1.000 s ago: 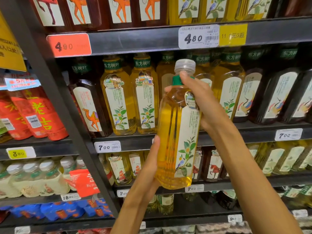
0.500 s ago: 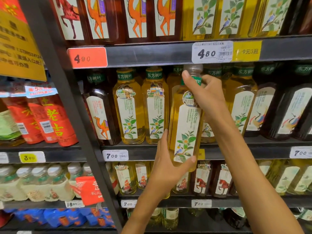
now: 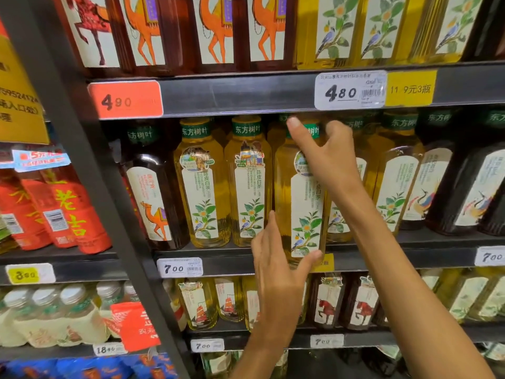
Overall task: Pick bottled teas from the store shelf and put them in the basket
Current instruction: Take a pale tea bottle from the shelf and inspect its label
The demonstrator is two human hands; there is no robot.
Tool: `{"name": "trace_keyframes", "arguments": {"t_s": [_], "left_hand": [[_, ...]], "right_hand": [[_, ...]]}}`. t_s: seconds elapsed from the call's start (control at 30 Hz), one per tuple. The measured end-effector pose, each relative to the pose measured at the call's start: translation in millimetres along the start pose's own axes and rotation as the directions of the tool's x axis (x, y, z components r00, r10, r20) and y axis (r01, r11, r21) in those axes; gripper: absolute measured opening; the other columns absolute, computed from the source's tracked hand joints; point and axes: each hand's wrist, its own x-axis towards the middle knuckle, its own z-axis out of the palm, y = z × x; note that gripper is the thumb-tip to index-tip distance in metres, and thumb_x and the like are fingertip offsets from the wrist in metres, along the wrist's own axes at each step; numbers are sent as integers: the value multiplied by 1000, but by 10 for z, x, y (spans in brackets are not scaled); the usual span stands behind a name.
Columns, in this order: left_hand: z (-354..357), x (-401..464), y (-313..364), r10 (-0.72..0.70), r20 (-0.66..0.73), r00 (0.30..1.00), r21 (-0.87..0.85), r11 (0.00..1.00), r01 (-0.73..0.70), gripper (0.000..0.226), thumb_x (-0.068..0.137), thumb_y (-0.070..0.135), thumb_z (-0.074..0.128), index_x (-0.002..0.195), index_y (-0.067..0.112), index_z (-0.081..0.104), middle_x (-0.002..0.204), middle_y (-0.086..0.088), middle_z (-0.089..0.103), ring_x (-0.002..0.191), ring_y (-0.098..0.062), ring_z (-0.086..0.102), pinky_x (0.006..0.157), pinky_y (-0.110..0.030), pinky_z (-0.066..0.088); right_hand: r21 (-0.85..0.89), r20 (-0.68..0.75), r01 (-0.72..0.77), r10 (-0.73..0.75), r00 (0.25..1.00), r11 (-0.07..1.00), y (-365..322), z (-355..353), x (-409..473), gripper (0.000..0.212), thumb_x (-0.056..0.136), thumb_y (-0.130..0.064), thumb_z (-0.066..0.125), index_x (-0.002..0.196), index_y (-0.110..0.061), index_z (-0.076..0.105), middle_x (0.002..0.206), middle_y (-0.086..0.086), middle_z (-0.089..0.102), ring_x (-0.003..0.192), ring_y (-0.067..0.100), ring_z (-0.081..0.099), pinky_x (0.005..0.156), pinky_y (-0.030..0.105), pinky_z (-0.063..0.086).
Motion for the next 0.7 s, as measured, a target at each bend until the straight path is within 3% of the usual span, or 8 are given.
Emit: {"name": "trace_keyframes", "arguments": {"t_s": [0.07, 0.13, 0.2, 0.33, 0.4, 0.5, 0.63, 0.7], "left_hand": [[36, 14, -44, 51, -111, 992, 135, 990, -36, 86, 78, 53, 68, 148, 24, 28, 128, 8, 33, 117, -5, 38, 95, -29, 45], [30, 78, -79, 110, -171, 979, 270, 961, -61, 85, 74, 57, 69, 142, 15, 41, 109, 7, 41, 96, -2, 42, 75, -17, 44], [28, 108, -93, 173, -189, 967, 363, 927, -95, 82, 72, 60, 66, 135, 10, 50, 101, 3, 49, 88, -3, 47, 66, -14, 43], [91, 116, -83, 132, -238, 962, 316, 947, -51, 73, 72, 59, 68, 123, 8, 53, 100, 1, 52, 88, -12, 55, 67, -25, 55], [126, 125, -105, 142, -271, 952, 317, 947, -51, 66, 72, 53, 74, 114, 6, 55, 96, -2, 53, 84, -15, 57, 64, -28, 56], [173, 140, -100, 166, -284, 944, 368, 929, -52, 65, 71, 49, 75, 110, 0, 58, 93, -7, 56, 81, -18, 60, 64, -27, 56], [237, 99, -68, 160, -272, 949, 395, 918, -42, 66, 76, 43, 73, 118, -5, 57, 102, -13, 57, 90, -20, 64, 72, -29, 58], [243, 54, -94, 168, -244, 955, 419, 906, -52, 64, 78, 29, 77, 125, -7, 54, 110, -17, 58, 98, -24, 63, 77, -31, 58]], "right_hand": [[-13, -4, 19, -19, 1000, 1000, 48, -7, -15, 36, 88, -45, 61, 73, -14, 51, 65, -4, 53, 57, 2, 48, 52, 19, 38], [-17, -26, 32, -32, 999, 999, 66, 15, -35, 33, 89, -43, 61, 78, -13, 53, 70, -5, 57, 61, 4, 52, 54, 18, 40], [-58, -63, 78, -82, 995, 995, 64, 36, -64, 31, 92, -41, 58, 82, -12, 54, 72, -4, 57, 65, 5, 53, 59, 19, 40], [-273, -122, 214, -254, 960, 938, 164, -35, -164, 39, 93, -34, 57, 100, 4, 56, 89, 16, 60, 82, 27, 54, 71, 26, 39], [-437, -70, 274, -336, 939, 857, 243, -95, -261, 45, 91, -36, 59, 110, 5, 58, 101, 18, 61, 98, 31, 54, 88, 28, 38], [-639, 20, 333, -417, 909, 694, 395, -181, -366, 54, 89, -45, 55, 117, 0, 62, 114, 14, 65, 119, 34, 53, 110, 48, 29], [-643, 15, 317, -403, 915, 697, 446, -181, -404, 54, 89, -46, 54, 121, -3, 61, 118, 11, 65, 123, 34, 51, 111, 50, 25], [-658, -1, 304, -405, 915, 689, 451, -142, -393, 53, 89, -45, 53, 119, -3, 62, 115, 11, 67, 122, 36, 51, 110, 49, 24]]}}
